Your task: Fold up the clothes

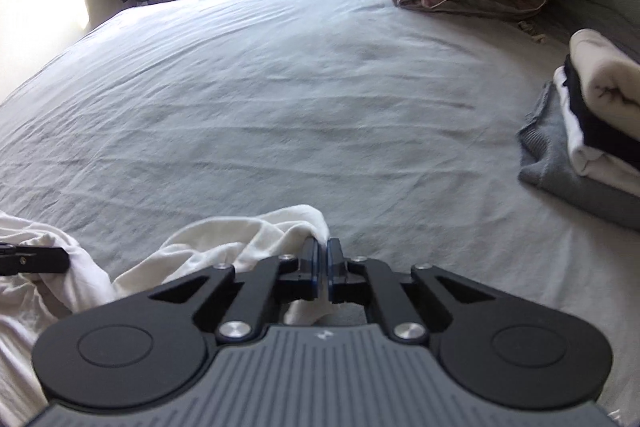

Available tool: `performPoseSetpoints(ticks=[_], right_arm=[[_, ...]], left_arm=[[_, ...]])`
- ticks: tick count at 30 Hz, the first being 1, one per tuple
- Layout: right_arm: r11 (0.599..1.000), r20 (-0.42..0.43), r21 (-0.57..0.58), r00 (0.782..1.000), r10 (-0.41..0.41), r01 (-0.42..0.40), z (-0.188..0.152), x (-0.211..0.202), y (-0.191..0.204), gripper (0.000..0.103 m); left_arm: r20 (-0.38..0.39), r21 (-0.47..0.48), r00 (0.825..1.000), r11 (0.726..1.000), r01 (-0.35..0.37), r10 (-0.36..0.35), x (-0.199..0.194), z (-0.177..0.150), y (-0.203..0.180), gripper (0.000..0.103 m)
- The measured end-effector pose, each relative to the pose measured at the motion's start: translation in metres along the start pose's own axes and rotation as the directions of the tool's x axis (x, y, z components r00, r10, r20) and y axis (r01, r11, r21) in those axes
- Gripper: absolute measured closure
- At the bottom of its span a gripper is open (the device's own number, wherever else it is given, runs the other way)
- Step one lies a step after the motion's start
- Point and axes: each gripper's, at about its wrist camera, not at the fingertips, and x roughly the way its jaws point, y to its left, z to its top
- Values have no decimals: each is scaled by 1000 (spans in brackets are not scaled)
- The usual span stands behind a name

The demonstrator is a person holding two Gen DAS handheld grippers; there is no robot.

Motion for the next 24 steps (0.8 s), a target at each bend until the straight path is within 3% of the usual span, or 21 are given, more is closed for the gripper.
performPoseSetpoints(ticks=[3,8,13,21,24], right_arm=[[998,66,15,996,-57,56,7,-14,-12,99],[989,133,64,981,-141,134,15,-30,-35,99],[984,138,109,978,-155,141,18,-35,-51,99],[980,119,84,974,-191,182,40,-20,-55,99],[979,98,88,976,-192,184,49,-8,-57,99]], left_arm=[[125,-8,992,1000,-20,21,-10,7,1,98],[281,-36,958,998,-44,52,-20,16,4,98],[275,-2,960,998,-56,54,-10,14,-3,98],[257,37,963,995,-95,83,9,26,-16,98],[219,57,971,992,-109,95,21,34,-16,97]])
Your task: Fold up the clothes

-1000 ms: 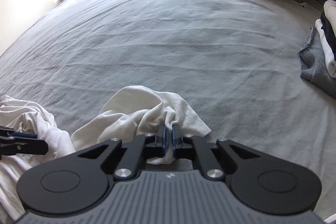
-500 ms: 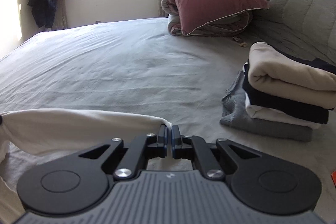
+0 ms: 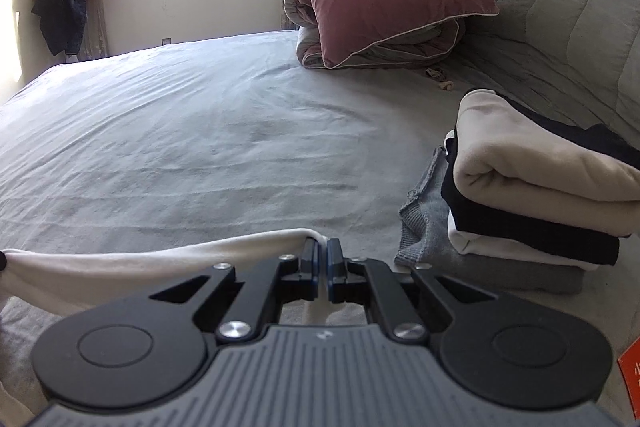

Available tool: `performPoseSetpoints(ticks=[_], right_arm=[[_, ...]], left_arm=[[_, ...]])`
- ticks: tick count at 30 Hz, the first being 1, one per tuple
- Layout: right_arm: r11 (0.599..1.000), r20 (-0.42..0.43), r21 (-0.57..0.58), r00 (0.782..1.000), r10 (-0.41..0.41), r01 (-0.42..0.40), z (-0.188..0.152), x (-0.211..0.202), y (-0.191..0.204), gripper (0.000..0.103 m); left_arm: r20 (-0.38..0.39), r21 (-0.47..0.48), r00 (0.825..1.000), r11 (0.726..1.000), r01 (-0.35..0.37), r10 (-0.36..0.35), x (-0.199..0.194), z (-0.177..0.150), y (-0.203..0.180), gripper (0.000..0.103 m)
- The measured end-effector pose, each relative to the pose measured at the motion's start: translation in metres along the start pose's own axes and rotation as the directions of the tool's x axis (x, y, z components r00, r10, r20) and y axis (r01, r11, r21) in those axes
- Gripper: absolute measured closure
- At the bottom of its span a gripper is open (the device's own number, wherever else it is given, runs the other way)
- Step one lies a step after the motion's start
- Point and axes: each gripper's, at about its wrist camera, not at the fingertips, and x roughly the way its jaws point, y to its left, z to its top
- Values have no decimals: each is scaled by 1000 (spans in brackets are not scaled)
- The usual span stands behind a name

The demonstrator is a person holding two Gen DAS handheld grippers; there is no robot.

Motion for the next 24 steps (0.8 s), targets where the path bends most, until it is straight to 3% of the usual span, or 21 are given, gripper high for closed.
performPoseSetpoints(ticks=[4,6,8,10,12,14,15,19,24], right_arm=[[1000,-37,2,999,-2,2,3,16,1,98],[1000,-57,10,998,9,-8,2,19,0,97],[999,-71,21,997,28,-26,0,18,-2,89],[999,-85,17,995,47,-46,-2,15,0,88],[997,-104,-2,991,81,-81,-3,12,7,82],[993,-111,-27,987,115,-118,-4,9,19,63],[990,-112,-37,985,133,-138,-5,6,25,62],[971,-137,-32,964,229,-235,-6,0,52,62],[936,-179,-53,925,334,-348,-9,-10,95,62]], left_arm=[[-79,3,997,1000,6,-6,9,3,7,94],[-96,-7,995,1000,13,-13,3,5,13,77],[-88,-9,996,1000,-4,3,-10,7,22,61],[-82,-11,996,1000,-24,23,-23,10,31,58],[-83,-19,994,998,-66,64,-37,12,45,50],[-86,-27,988,991,-127,125,-51,13,62,44],[-89,-30,984,987,-159,156,-58,13,70,41],[-112,-29,957,962,-271,266,-82,8,101,39],[-127,-56,936,940,-337,328,-107,-6,139,37]])
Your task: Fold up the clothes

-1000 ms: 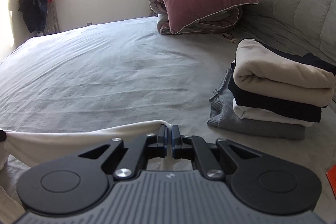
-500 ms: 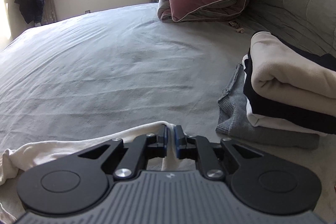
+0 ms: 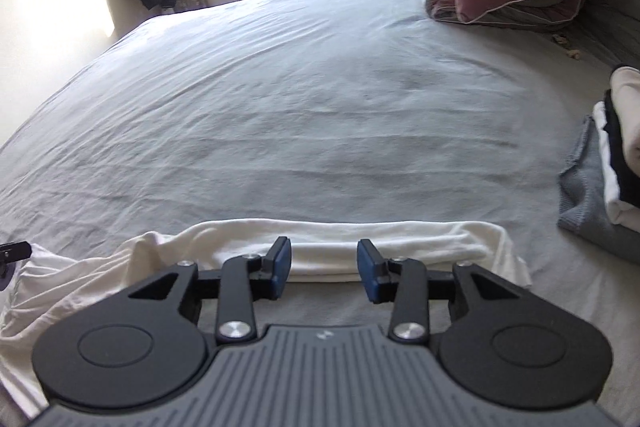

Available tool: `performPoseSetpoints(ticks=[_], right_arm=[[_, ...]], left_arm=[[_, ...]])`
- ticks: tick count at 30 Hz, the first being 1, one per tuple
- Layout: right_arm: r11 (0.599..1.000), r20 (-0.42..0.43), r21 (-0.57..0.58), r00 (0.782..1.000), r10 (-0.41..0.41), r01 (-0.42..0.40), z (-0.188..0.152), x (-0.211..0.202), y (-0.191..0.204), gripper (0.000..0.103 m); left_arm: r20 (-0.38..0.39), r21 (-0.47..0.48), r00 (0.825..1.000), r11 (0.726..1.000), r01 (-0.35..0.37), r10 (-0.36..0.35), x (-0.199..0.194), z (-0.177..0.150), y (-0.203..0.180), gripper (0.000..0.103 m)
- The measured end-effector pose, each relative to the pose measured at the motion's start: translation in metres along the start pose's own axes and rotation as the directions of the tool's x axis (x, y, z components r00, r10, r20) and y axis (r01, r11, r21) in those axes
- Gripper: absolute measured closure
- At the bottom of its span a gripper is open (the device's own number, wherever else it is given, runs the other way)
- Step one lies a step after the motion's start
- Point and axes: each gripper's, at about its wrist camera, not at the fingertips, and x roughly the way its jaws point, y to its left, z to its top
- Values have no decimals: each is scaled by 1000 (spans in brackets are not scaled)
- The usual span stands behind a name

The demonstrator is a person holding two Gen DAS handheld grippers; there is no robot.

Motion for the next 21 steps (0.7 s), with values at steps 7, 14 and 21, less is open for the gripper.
performPoseSetpoints(ticks=[7,14,21], right_arm=[[974,-126,36,966,224,-222,-15,23,64,62],[915,-223,129,888,402,-381,-39,53,121,62],[929,-260,56,893,366,-365,-54,68,156,66]], left_arm=[[-40,-18,999,1000,2,-3,3,-12,31,38],[-71,-21,997,999,38,-39,-8,-20,47,40],[-81,-21,996,999,28,-30,-33,-33,77,39]])
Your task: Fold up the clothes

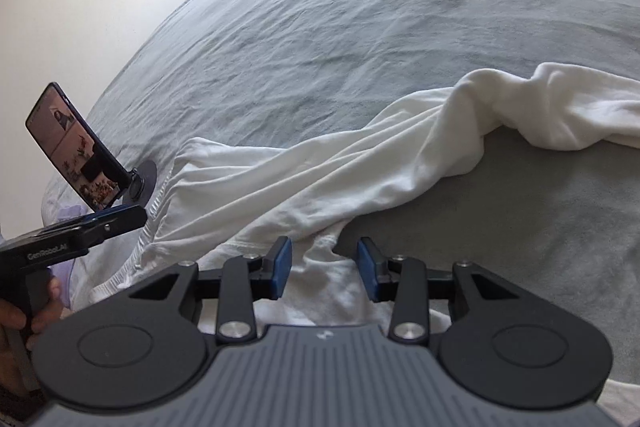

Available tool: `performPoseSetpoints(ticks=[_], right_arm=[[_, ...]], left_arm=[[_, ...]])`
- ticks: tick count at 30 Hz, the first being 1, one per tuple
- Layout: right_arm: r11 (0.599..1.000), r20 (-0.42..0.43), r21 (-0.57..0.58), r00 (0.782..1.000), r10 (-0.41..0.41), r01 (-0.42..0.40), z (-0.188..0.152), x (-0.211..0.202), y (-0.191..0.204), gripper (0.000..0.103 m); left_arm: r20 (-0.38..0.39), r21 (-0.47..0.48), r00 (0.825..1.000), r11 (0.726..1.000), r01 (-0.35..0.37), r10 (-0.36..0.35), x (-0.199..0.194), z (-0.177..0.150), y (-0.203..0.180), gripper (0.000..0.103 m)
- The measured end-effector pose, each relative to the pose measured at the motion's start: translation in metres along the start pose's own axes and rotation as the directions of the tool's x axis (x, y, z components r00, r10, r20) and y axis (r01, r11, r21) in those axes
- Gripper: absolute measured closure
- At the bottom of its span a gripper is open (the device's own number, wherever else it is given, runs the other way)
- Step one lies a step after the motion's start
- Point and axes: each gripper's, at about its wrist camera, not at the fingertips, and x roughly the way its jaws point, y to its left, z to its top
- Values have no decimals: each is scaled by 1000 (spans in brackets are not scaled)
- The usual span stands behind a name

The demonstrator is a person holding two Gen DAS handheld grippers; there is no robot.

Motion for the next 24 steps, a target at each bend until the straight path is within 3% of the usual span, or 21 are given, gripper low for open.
performPoseSetpoints(ticks=[2,7,14,20,24], right_arm=[[999,1,-27,1000,-30,30,-2,3,3,94],[1000,-6,12,1000,-13,13,-9,-14,1,96],[999,-28,-18,999,-27,27,-33,-52,10,97],[997,-110,-49,991,-71,66,-58,-42,7,97],[998,-109,-44,992,-57,53,-56,-42,6,95]], left_arm=[[-15,-16,1000,1000,-3,3,-2,-6,11,39],[-44,-47,999,999,-1,-1,-5,-17,30,40],[-21,-95,997,993,71,-74,-9,-15,35,40],[-15,-93,996,992,81,-83,9,-8,19,40],[4,-79,997,993,83,-83,27,0,6,40]])
